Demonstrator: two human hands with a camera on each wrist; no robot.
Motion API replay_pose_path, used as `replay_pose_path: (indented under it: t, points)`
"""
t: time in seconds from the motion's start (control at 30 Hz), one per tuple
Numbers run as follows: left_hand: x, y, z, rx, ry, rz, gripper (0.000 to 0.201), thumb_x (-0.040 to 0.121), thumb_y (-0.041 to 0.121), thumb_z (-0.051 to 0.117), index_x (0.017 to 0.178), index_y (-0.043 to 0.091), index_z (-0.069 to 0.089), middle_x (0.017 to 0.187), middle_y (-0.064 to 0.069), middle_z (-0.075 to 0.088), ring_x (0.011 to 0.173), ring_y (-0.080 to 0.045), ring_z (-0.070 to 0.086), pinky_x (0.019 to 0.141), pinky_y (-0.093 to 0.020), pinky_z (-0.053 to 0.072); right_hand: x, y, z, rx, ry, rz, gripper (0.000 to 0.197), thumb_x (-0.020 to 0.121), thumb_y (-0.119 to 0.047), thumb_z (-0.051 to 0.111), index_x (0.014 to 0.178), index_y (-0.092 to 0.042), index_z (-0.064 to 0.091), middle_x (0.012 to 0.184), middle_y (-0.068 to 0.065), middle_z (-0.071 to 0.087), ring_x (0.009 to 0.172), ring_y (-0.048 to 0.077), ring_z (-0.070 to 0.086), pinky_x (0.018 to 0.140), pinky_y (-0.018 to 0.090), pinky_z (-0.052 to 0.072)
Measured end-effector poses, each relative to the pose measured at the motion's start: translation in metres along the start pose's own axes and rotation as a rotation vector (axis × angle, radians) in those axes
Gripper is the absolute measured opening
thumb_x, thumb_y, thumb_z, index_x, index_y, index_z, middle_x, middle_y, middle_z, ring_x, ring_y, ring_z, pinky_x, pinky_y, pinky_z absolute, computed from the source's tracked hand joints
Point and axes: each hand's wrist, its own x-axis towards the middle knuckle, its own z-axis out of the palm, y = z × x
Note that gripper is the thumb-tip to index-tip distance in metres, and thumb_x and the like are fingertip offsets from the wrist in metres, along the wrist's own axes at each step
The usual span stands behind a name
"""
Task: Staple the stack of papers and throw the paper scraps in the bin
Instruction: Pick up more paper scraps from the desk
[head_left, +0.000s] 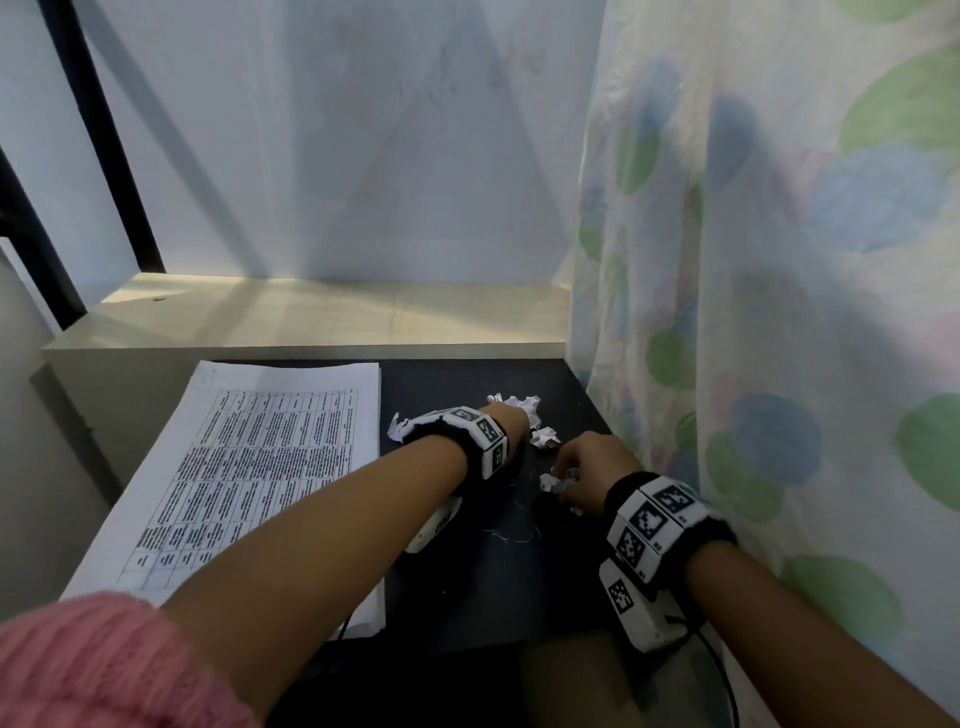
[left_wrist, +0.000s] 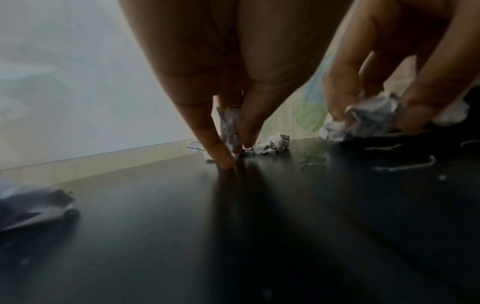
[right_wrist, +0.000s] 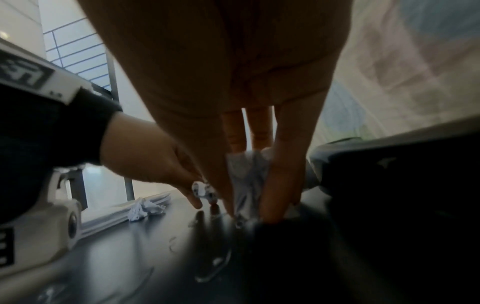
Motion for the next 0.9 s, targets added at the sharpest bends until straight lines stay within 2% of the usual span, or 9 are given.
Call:
replay_pose_path:
  t: [0.13, 0.2, 0.3, 0.4, 0.57, 0.73, 0.83, 0.87, 0.9]
  points:
    - [0.011, 0.004, 0.006, 0.037, 0.026, 0.025, 0.075, 0.092, 0.026, 0.058, 0.151, 0.012, 0.014, 0.160, -0.012, 0.012, 0.148, -0.030, 0.012, 0.117, -0.045, 0.021, 0.002, 0.007, -0.006, 0.108, 0.088, -0.025, 0.018, 0.083, -0.013, 0.065, 0.099, -0.010, 0.073, 0.109, 0.007, 0.071, 0.104, 0.021, 0.065, 0.090, 0.028, 0.052]
    - [0.007, 0.003, 0.009, 0.140, 0.043, 0.055, 0.070, 0.090, 0.029, 0.060, 0.147, 0.009, 0.026, 0.156, -0.014, 0.024, 0.144, -0.032, 0.023, 0.116, -0.045, 0.027, 0.002, 0.010, -0.009, 0.160, 0.137, -0.023, 0.017, 0.082, -0.014, 0.066, 0.098, -0.011, 0.074, 0.104, 0.008, 0.072, 0.100, 0.022, 0.066, 0.085, 0.026, 0.052]
    - [-0.018, -0.004, 0.020, 0.192, 0.064, 0.124, 0.039, 0.100, 0.015, 0.041, 0.136, 0.003, 0.047, 0.142, -0.016, 0.047, 0.132, -0.029, 0.044, 0.107, -0.033, 0.035, 0.002, 0.011, -0.013, 0.268, 0.160, -0.019, 0.019, 0.081, -0.019, 0.070, 0.097, -0.009, 0.073, 0.093, 0.008, 0.069, 0.092, 0.022, 0.067, 0.083, 0.029, 0.056]
    - [-0.046, -0.004, 0.030, 0.137, 0.148, 0.220, 0.037, 0.100, 0.011, 0.038, 0.134, 0.005, 0.051, 0.136, -0.014, 0.054, 0.126, -0.029, 0.051, 0.103, -0.032, 0.040, 0.002, 0.012, -0.013, 0.374, 0.175, 0.009, 0.021, 0.077, -0.012, 0.074, 0.098, -0.008, 0.072, 0.091, 0.008, 0.067, 0.088, 0.024, 0.068, 0.082, 0.038, 0.059]
    - [-0.077, -0.007, 0.040, -0.019, 0.109, 0.257, 0.040, 0.090, 0.005, 0.049, 0.127, 0.016, 0.057, 0.125, -0.010, 0.064, 0.115, -0.031, 0.060, 0.098, -0.036, 0.049, -0.003, 0.011, -0.010, 0.408, 0.108, 0.034, 0.023, 0.073, -0.004, 0.075, 0.095, -0.006, 0.071, 0.083, 0.003, 0.060, 0.081, 0.021, 0.065, 0.075, 0.038, 0.061]
    - [-0.068, -0.007, 0.029, -0.114, 0.170, 0.142, 0.045, 0.092, 0.007, 0.049, 0.136, 0.014, 0.050, 0.135, -0.013, 0.055, 0.124, -0.032, 0.053, 0.105, -0.038, 0.045, -0.012, 0.006, -0.003, 0.350, 0.089, 0.021, 0.016, 0.075, -0.007, 0.074, 0.090, -0.005, 0.071, 0.071, -0.002, 0.057, 0.054, 0.012, 0.058, 0.043, 0.016, 0.053]
    - [-0.031, -0.003, 0.023, -0.124, 0.197, 0.048, 0.044, 0.093, 0.013, 0.052, 0.136, 0.008, 0.048, 0.138, -0.012, 0.052, 0.127, -0.028, 0.051, 0.103, -0.035, 0.043, -0.015, 0.007, 0.002, 0.375, 0.051, 0.031, 0.008, 0.077, -0.010, 0.074, 0.074, -0.014, 0.067, 0.067, -0.006, 0.055, 0.059, 0.016, 0.061, 0.056, 0.026, 0.059]
    - [-0.010, -0.002, 0.025, -0.102, 0.175, 0.028, 0.056, 0.090, 0.019, 0.059, 0.141, 0.009, 0.040, 0.143, -0.011, 0.046, 0.131, -0.027, 0.047, 0.106, -0.037, 0.042, -0.015, 0.008, 0.004, 0.377, 0.050, 0.027, 0.011, 0.077, -0.012, 0.074, 0.072, -0.016, 0.065, 0.069, -0.005, 0.056, 0.062, 0.016, 0.062, 0.062, 0.029, 0.060]
    - [0.026, -0.003, 0.032, -0.086, 0.140, 0.022, 0.080, 0.083, 0.027, 0.069, 0.148, 0.011, 0.025, 0.150, -0.010, 0.036, 0.137, -0.028, 0.040, 0.109, -0.041, 0.039, -0.013, 0.010, 0.006, 0.359, 0.054, 0.029, 0.009, 0.077, -0.014, 0.073, 0.074, -0.016, 0.065, 0.073, -0.004, 0.057, 0.069, 0.016, 0.063, 0.067, 0.030, 0.060]
